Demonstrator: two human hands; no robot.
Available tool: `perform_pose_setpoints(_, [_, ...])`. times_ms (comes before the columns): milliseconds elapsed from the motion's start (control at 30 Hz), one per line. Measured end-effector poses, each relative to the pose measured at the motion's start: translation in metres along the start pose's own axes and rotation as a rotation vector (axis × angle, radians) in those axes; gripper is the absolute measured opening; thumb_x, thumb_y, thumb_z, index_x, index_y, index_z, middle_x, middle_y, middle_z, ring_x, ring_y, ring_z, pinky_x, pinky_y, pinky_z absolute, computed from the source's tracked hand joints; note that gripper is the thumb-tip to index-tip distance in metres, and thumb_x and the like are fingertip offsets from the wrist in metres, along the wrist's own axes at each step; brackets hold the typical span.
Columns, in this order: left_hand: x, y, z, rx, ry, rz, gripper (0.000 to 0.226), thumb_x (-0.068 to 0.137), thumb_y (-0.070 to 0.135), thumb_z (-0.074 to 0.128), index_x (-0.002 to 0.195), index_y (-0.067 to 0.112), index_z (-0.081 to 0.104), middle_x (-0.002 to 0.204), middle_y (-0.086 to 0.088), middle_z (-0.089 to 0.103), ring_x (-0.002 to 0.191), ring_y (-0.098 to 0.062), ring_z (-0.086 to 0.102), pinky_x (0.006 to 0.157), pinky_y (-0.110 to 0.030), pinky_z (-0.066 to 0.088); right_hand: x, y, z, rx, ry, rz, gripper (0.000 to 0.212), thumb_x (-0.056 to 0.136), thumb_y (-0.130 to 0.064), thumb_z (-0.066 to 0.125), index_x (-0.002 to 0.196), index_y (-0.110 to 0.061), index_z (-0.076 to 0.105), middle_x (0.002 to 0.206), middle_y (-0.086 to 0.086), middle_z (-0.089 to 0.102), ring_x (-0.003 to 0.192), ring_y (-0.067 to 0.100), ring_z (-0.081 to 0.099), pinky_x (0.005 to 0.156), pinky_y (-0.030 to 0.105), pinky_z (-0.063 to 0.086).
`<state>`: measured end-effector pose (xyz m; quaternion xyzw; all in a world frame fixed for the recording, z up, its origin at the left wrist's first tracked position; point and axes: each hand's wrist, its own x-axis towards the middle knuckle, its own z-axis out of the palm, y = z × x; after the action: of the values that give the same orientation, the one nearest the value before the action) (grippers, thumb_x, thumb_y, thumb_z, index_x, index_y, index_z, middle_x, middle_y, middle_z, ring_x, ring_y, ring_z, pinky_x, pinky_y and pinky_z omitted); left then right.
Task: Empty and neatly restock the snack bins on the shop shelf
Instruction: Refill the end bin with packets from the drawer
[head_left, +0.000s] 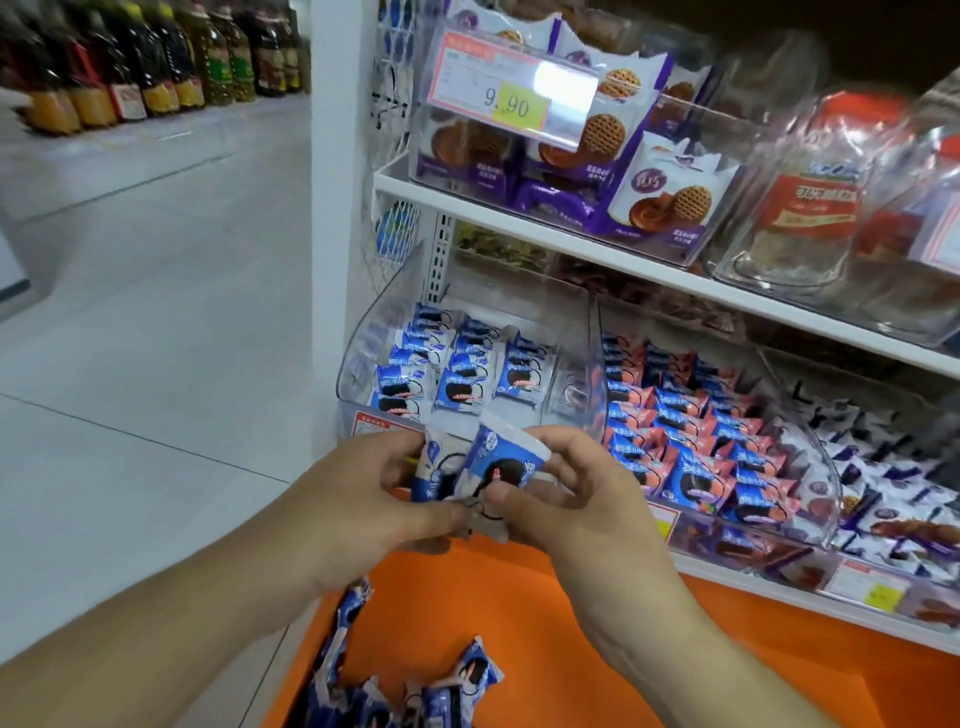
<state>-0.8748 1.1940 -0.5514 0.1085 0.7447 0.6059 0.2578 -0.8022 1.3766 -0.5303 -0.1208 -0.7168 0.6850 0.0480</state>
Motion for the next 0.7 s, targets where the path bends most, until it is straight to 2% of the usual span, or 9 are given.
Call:
perform_pose_setpoints(100, [0.008, -0.012, -0.025, 0.299, 0.093, 0.073, 0.044, 0.089, 0.028, 0.080, 0.128, 0.042, 0.066, 0.117, 0.017, 0.072, 0.097, -0.006, 0.073, 0.084, -0.027, 0.062, 0.026, -0.006, 0.000, -0.119, 0.119, -0.062, 0.034, 0.086, -0.007, 0.084, 0.107, -0.031, 0.071, 0.079, 0.003, 0.053, 0.070, 0.024, 0.056, 0.062, 0.026, 0.051])
perform_pose_setpoints(167, [0.013, -0.017, -0.038, 0.389, 0.153, 0.078, 0.047, 0.091, 0.034, 0.078, 0.132, 0.047, 0.061, 0.119, 0.021, 0.069, 0.098, -0.004, 0.071, 0.089, -0.032, 0.060, 0.059, -0.012, -0.001, -0.278, 0.157, -0.106, 0.039, 0.086, -0.010, 0.084, 0.113, -0.034, 0.070, 0.088, 0.011, 0.056, 0.076, 0.024, 0.062, 0.056, 0.022, 0.050])
perform_pose_setpoints(267, [0.017, -0.018, -0.048, 0.430, 0.179, 0.091, 0.051, 0.090, 0.034, 0.079, 0.135, 0.047, 0.059, 0.115, 0.024, 0.066, 0.094, -0.002, 0.069, 0.085, -0.024, 0.058, 0.117, -0.010, 0.009, -0.552, 0.113, -0.147, 0.050, 0.082, -0.010, 0.087, 0.120, -0.033, 0.064, 0.089, 0.003, 0.064, 0.073, 0.012, 0.061, 0.068, 0.026, 0.057])
perform_pose_setpoints(333, [0.020, -0.018, -0.052, 0.475, 0.192, 0.101, 0.053, 0.089, 0.034, 0.079, 0.135, 0.047, 0.057, 0.113, 0.029, 0.060, 0.094, 0.004, 0.063, 0.076, -0.010, 0.049, 0.149, -0.001, 0.016, -0.754, 0.073, -0.139, 0.046, 0.078, -0.012, 0.089, 0.113, -0.026, 0.062, 0.088, -0.002, 0.067, 0.074, 0.011, 0.062, 0.069, 0.026, 0.053])
perform_pose_setpoints(433, [0.025, -0.019, -0.058, 0.478, 0.195, 0.099, 0.049, 0.089, 0.035, 0.080, 0.127, 0.051, 0.054, 0.111, 0.030, 0.055, 0.092, 0.010, 0.056, 0.071, -0.006, 0.042, 0.182, 0.018, 0.022, -1.092, -0.058, -0.172, 0.032, 0.076, -0.014, 0.090, 0.094, -0.023, 0.065, 0.086, -0.006, 0.068, 0.079, 0.016, 0.064, 0.068, 0.029, 0.052])
perform_pose_setpoints(500, [0.027, -0.022, -0.062, 0.444, 0.199, 0.095, 0.046, 0.088, 0.036, 0.080, 0.122, 0.052, 0.055, 0.112, 0.029, 0.059, 0.093, 0.007, 0.059, 0.076, -0.011, 0.048, 0.195, 0.029, 0.023, -1.208, -0.100, -0.195, 0.029, 0.075, -0.016, 0.089, 0.087, -0.025, 0.065, 0.084, -0.009, 0.067, 0.081, 0.017, 0.064, 0.072, 0.033, 0.056])
perform_pose_setpoints(567, [0.028, -0.025, -0.065, 0.401, 0.207, 0.082, 0.042, 0.087, 0.033, 0.082, 0.119, 0.049, 0.060, 0.111, 0.026, 0.062, 0.093, 0.001, 0.066, 0.084, -0.023, 0.058, 0.203, 0.035, 0.024, -1.262, -0.100, -0.258, 0.027, 0.074, -0.015, 0.086, 0.086, -0.027, 0.064, 0.084, -0.011, 0.065, 0.082, 0.016, 0.063, 0.076, 0.036, 0.056])
perform_pose_setpoints(633, [0.029, -0.027, -0.067, 0.370, 0.208, 0.063, 0.041, 0.085, 0.031, 0.083, 0.119, 0.045, 0.063, 0.111, 0.023, 0.065, 0.091, -0.003, 0.069, 0.087, -0.031, 0.060, 0.206, 0.038, 0.024, -1.286, -0.115, -0.348, 0.027, 0.073, -0.013, 0.083, 0.088, -0.027, 0.066, 0.088, -0.012, 0.058, 0.085, 0.015, 0.056, 0.077, 0.035, 0.052])
perform_pose_setpoints(700, [0.030, -0.028, -0.067, 0.356, 0.211, 0.057, 0.042, 0.084, 0.031, 0.084, 0.119, 0.044, 0.065, 0.112, 0.023, 0.066, 0.091, -0.003, 0.070, 0.086, -0.033, 0.061, 0.207, 0.040, 0.023, -1.289, -0.126, -0.404, 0.027, 0.073, -0.012, 0.083, 0.093, -0.024, 0.069, 0.092, -0.010, 0.052, 0.088, 0.015, 0.053, 0.077, 0.033, 0.047])
